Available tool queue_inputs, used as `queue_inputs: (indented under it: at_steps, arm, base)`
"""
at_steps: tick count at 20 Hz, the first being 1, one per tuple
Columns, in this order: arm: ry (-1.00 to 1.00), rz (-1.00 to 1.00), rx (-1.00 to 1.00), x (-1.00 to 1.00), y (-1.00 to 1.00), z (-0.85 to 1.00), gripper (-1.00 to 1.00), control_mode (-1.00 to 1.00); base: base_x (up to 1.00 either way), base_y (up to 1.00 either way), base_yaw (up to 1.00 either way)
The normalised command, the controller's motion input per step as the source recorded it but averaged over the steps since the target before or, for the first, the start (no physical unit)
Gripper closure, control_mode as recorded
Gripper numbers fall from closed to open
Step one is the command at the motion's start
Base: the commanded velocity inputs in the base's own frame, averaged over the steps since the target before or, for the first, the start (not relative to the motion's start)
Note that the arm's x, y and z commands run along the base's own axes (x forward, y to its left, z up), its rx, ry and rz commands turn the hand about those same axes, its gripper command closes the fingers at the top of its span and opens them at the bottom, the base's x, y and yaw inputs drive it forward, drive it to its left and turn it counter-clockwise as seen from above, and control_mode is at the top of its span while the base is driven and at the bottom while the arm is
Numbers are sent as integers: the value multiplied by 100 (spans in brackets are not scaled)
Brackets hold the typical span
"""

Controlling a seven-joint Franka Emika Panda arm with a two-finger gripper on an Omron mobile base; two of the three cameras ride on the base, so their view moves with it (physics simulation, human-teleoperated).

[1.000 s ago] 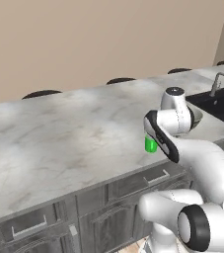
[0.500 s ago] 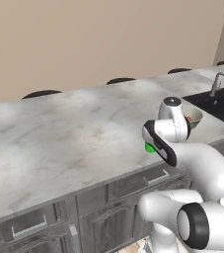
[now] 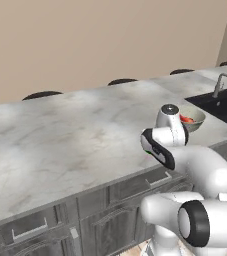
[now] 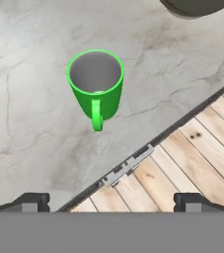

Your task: Move the mug from next to the sink to the open cabinet. Then, move the bowl with the fish to the fridge to clear the area for faucet cleaning.

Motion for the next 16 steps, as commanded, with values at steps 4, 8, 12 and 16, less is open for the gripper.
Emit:
queue_inputs:
  at_steps: [4,8,12,16]
  arm:
    - [0,-5,-4,55,0,-10,-100,-100]
    - [3,-1,-3,23,0,-23,-100,-100]
    - [3,0,-1,2,0,-24,-100,-100]
    - [1,-1,0,0,0,-27,-100,-100]
  base:
    - [0,0,0]
    - [0,0,0]
    - [0,0,0]
    - [0,0,0]
